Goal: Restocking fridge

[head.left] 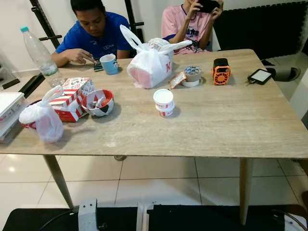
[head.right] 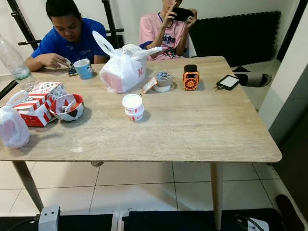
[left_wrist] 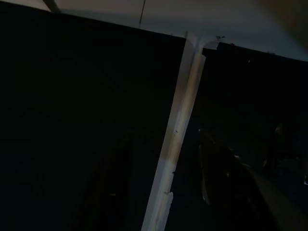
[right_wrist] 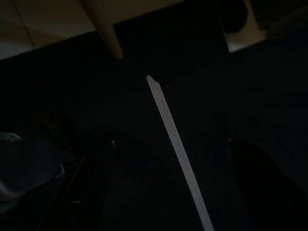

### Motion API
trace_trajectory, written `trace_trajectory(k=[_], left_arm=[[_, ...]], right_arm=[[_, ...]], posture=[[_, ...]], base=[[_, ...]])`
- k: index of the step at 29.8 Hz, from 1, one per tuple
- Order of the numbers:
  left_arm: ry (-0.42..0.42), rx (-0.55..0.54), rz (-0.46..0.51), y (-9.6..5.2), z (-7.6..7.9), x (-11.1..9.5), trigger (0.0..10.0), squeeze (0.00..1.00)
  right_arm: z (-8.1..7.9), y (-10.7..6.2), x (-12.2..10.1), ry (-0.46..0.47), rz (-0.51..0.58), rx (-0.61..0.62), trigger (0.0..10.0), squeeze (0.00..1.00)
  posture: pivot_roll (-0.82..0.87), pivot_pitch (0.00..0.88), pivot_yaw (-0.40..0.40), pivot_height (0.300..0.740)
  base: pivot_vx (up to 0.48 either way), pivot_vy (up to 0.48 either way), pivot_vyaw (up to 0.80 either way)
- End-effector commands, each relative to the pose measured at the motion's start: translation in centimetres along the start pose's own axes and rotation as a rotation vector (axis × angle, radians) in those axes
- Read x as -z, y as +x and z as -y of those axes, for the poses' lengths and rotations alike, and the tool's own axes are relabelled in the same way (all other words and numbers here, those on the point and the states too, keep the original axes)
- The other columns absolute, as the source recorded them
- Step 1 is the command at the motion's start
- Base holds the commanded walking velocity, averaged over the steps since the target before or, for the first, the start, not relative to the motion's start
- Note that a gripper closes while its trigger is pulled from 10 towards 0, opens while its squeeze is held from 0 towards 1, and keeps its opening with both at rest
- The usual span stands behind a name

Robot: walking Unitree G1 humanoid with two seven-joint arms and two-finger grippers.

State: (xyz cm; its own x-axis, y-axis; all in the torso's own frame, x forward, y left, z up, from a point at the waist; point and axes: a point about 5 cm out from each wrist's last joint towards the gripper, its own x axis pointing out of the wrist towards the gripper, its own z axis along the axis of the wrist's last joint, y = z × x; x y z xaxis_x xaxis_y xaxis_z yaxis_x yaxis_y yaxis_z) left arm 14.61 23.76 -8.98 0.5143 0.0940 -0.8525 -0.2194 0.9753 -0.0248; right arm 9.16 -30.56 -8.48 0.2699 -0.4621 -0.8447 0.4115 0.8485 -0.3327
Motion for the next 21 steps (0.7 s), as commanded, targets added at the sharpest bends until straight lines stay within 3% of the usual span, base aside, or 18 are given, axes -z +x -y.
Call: trace_trajectory(k=[1,3,4,5,7,9,10,11,14,15,19,21], left_arm=[[-0.003,-0.013,-0.021,0.0,-0.1,0.3,10.0,0.0],[-0.015,-0.015,-0.021,0.0,-0.1,0.4,10.0,0.0],[-0.023,-0.013,-0.022,-0.1,-0.1,0.5,10.0,1.0],[-0.027,-0.014,-0.026,-0.1,-0.2,0.7,10.0,1.0],[-0.027,-0.014,-0.026,-0.1,-0.2,0.7,10.0,1.0],[-0.014,-0.018,-0.035,-0.2,-0.2,0.9,10.0,1.0],[-0.014,-0.018,-0.035,-0.2,-0.2,0.9,10.0,1.0],[0.002,-0.028,-0.04,-0.2,-0.3,1.0,10.0,1.0],[0.022,-0.016,-0.043,-0.1,-0.1,1.0,10.0,1.0],[0.032,-0.011,-0.048,-0.1,-0.1,1.0,10.0,0.0],[0.047,-0.004,-0.054,-0.1,0.1,1.0,10.0,0.0],[0.059,0.0,-0.055,0.0,0.3,0.8,10.0,0.0]], right_arm=[[0.4,0.0,0.0,0.046,0.001,0.023,10.0,0.0],[1.0,0.0,-0.1,0.071,0.004,0.047,10.0,0.0],[1.6,0.1,-0.3,0.088,0.008,0.07,10.0,0.0],[2.8,0.1,-0.7,0.12,0.021,0.124,10.0,0.0],[2.8,0.1,-0.7,0.12,0.021,0.124,10.0,0.0],[5.7,0.0,-1.7,0.171,0.047,0.238,10.0,0.0],[5.7,0.0,-1.7,0.171,0.047,0.238,10.0,0.0],[8.0,-0.3,-2.7,0.2,0.077,0.327,10.0,0.0],[9.4,-0.6,-3.7,0.219,0.106,0.391,10.0,0.0],[10.3,-0.8,-4.5,0.236,0.133,0.43,10.0,0.0],[11.8,-1.3,-6.2,0.267,0.196,0.498,10.0,0.0],[13.6,-2.1,-9.0,0.311,0.294,0.559,10.0,0.0]], posture=[[-0.14,0.0,0.101,0.74],[-0.14,0.0,0.101,0.74],[-0.14,0.0,0.103,0.74],[-0.14,0.0,0.103,0.74],[-0.14,0.0,0.103,0.74],[-0.15,0.0,0.107,0.74],[-0.15,0.0,0.107,0.74],[-0.16,0.0,0.11,0.74],[-0.16,0.0,0.113,0.74],[-0.17,0.0,0.119,0.74],[-0.18,0.0,0.122,0.74],[-0.19,0.0,0.127,0.74]], base=[[0.0,0.0,0.0],[0.0,0.0,0.0],[0.0,0.0,0.0],[0.0,0.0,0.0],[0.0,0.0,0.0],[0.0,0.0,0.0],[0.0,0.0,0.0],[0.0,0.0,0.0],[0.0,0.0,0.0],[0.0,0.0,0.0],[0.0,0.0,0.0],[0.0,0.0,0.0]])
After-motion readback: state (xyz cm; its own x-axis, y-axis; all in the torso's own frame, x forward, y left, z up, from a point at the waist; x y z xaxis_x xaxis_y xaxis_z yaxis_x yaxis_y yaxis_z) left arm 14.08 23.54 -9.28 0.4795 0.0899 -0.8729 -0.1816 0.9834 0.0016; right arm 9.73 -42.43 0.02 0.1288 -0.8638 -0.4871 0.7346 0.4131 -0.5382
